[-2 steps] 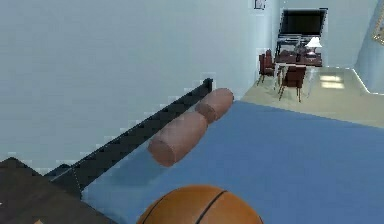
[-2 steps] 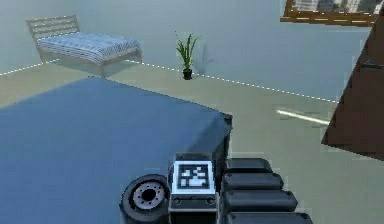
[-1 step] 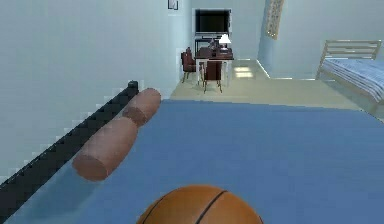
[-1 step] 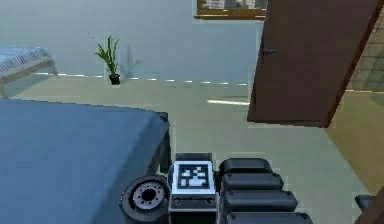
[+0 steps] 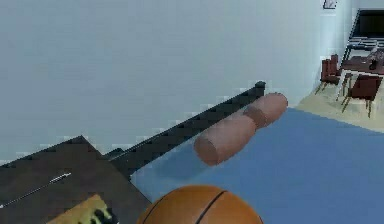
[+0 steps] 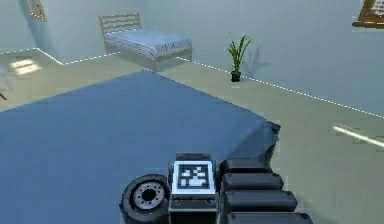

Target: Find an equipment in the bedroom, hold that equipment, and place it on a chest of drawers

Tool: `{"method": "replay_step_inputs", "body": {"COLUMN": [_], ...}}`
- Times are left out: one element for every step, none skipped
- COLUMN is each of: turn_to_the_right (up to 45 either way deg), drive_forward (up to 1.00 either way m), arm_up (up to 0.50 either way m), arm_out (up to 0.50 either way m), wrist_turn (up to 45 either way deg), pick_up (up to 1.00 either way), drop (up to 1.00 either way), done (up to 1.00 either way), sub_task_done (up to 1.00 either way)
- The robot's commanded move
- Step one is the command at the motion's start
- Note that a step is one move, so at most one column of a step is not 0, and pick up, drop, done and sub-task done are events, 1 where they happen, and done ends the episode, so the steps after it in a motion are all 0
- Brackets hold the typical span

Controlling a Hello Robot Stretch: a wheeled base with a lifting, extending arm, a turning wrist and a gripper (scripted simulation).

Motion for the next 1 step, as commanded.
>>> {"method": "replay_step_inputs", "body": {"turn_to_the_right": [45.0], "drive_forward": [0.00], "arm_up": [0.00], "arm_out": [0.00], "wrist_turn": [0.0], "pick_up": [0.00], "drop": [0.00], "done": [0.00], "sub_task_done": [0.00]}}
